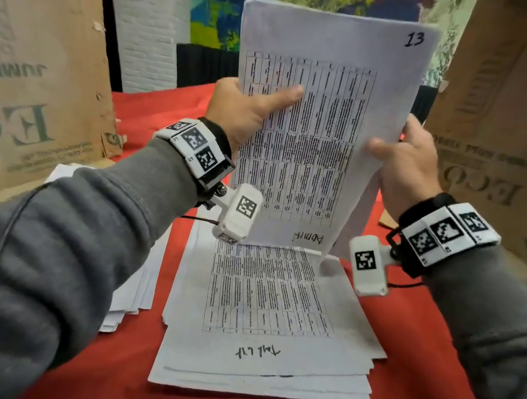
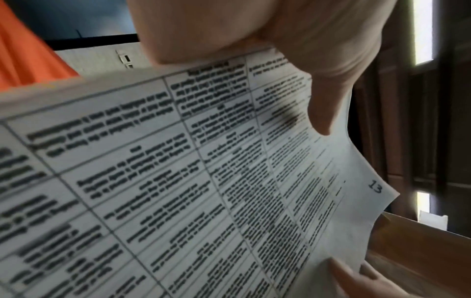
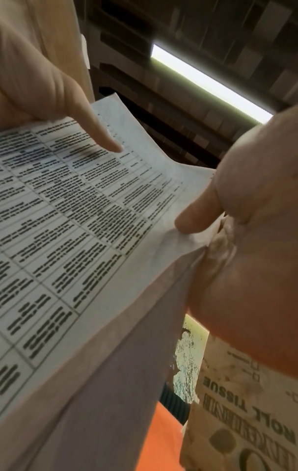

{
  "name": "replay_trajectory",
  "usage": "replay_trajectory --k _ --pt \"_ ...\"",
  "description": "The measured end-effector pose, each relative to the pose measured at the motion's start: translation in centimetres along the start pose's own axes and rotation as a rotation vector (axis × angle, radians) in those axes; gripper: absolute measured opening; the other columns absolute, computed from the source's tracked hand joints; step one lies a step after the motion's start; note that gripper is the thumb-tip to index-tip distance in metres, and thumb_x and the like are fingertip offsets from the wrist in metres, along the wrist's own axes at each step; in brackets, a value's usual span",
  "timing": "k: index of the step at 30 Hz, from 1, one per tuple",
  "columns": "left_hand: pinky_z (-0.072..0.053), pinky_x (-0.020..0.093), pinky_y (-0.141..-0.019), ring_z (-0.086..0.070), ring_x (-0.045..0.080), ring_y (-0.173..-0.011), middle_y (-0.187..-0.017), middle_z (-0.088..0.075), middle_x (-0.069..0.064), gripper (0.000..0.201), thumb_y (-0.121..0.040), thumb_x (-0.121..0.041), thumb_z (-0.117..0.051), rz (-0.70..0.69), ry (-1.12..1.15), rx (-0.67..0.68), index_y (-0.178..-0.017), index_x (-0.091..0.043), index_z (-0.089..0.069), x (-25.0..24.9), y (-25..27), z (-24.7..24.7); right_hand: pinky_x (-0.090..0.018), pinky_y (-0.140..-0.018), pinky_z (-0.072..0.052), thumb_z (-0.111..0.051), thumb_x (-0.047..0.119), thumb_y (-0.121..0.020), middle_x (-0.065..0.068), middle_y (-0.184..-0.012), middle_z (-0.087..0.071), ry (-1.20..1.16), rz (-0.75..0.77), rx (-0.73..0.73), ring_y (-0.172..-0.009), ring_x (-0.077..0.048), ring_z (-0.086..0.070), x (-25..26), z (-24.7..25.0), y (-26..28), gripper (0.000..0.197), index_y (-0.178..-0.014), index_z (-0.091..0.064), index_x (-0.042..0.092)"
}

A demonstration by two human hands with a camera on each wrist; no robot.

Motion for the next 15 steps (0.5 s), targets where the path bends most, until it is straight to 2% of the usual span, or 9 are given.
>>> replay_trajectory --k 1,3,4,6,8,9,11,12,15 --pt "-0.038 0.000 -0.044 -0.050 -0.025 -0.043 -0.077 -0.050 -0.013 0.029 -0.090 -0.014 -0.079 -0.010 0.003 -0.008 -0.098 -0.014 -0.051 -0.6 0.5 -0.2 -0.051 -0.096 -0.058 -0.057 0.001 -0.068 -0.013 -0.116 -0.074 -0.021 0.003 -0.004 -0.111 -0.037 -0.070 0.4 0.1 -0.3 0.043 -0.107 -0.066 0.015" --pt "-0.039 0.000 -0.045 -0.050 -0.026 -0.044 -0.069 -0.054 -0.015 0.038 -0.091 -0.011 -0.077 -0.025 -0.037 0.003 -0.079 -0.021 -0.042 -0.6 0.5 -0.3 -0.044 -0.092 -0.060 -0.061 0.003 -0.077 -0.013 -0.116 -0.075 -0.051 0.002 0.002 -0.107 -0.032 -0.072 0.6 0.2 -0.6 0.039 -0.115 -0.066 0.011" --pt "-0.039 0.000 -0.046 -0.050 -0.026 -0.044 -0.068 -0.055 -0.018 0.039 -0.091 -0.010 -0.077 -0.022 -0.041 0.024 -0.081 -0.024 -0.042 -0.1 0.5 -0.3 -0.039 -0.089 -0.059 -0.061 0.001 -0.081 -0.009 -0.112 -0.076 -0.055 0.004 0.014 -0.101 -0.026 -0.073 0.5 0.0 -0.4 0.035 -0.115 -0.066 0.010" --pt "-0.039 -0.002 -0.048 -0.049 -0.023 -0.044 -0.077 -0.048 -0.018 0.037 -0.091 -0.011 -0.078 -0.032 -0.029 0.035 -0.103 -0.028 -0.048 0.0 0.8 -0.6 -0.037 -0.088 -0.058 -0.059 0.001 -0.079 0.000 -0.102 -0.076 -0.044 0.002 0.013 -0.095 -0.019 -0.072 0.1 -0.3 -0.3 0.031 -0.106 -0.067 0.015" --pt "-0.039 -0.002 -0.050 -0.046 -0.023 -0.045 -0.082 -0.043 -0.017 0.052 -0.090 -0.014 -0.080 -0.051 -0.031 0.007 -0.132 -0.016 -0.049 -0.2 0.5 -0.9 -0.040 -0.093 -0.059 -0.057 0.006 -0.076 -0.001 -0.104 -0.076 -0.030 0.010 -0.006 -0.100 -0.021 -0.072 0.1 -0.4 -0.2 0.033 -0.105 -0.067 0.018" --pt "-0.039 -0.002 -0.049 -0.046 -0.025 -0.044 -0.082 -0.044 -0.017 0.050 -0.089 -0.015 -0.081 -0.062 -0.040 -0.017 -0.130 -0.009 -0.052 -0.7 0.6 -1.1 -0.041 -0.094 -0.059 -0.057 0.008 -0.077 -0.003 -0.108 -0.076 -0.024 0.015 -0.017 -0.104 -0.024 -0.073 0.2 -0.3 -0.4 0.035 -0.109 -0.068 0.017" --pt "-0.039 -0.002 -0.049 -0.046 -0.028 -0.044 -0.080 -0.048 -0.016 0.031 -0.089 -0.016 -0.081 -0.050 -0.049 -0.017 -0.097 -0.021 -0.052 -0.8 0.3 -0.9 -0.042 -0.094 -0.059 -0.057 0.006 -0.081 -0.008 -0.115 -0.076 -0.027 0.015 -0.025 -0.109 -0.028 -0.072 0.3 -0.1 -0.6 0.038 -0.118 -0.067 0.012" --pt "-0.039 -0.002 -0.050 -0.048 -0.029 -0.045 -0.075 -0.052 -0.018 0.039 -0.089 -0.016 -0.082 -0.044 -0.045 -0.020 -0.084 -0.025 -0.044 -0.5 -0.1 -0.8 -0.043 -0.095 -0.059 -0.057 0.001 -0.085 -0.008 -0.115 -0.075 -0.022 0.010 -0.020 -0.109 -0.028 -0.072 0.1 0.0 -0.6 0.036 -0.119 -0.066 0.010" --pt "-0.042 -0.002 -0.061 -0.061 -0.025 -0.066 -0.066 -0.068 -0.022 0.033 -0.086 -0.027 -0.085 -0.027 -0.084 -0.024 -0.087 -0.023 -0.052 0.6 -0.1 -0.5 -0.043 -0.098 -0.059 -0.055 -0.015 -0.091 -0.003 -0.112 -0.074 0.086 -0.003 0.018 -0.102 -0.019 -0.073 -1.0 0.0 0.1 0.039 -0.120 -0.064 0.009"
Point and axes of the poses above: each hand's wrist, its own y-axis away from the middle knuckle, its own z-axis out of the back of the hand, x = y × z, the point moved 1 cm from there along -y, towards the middle knuckle
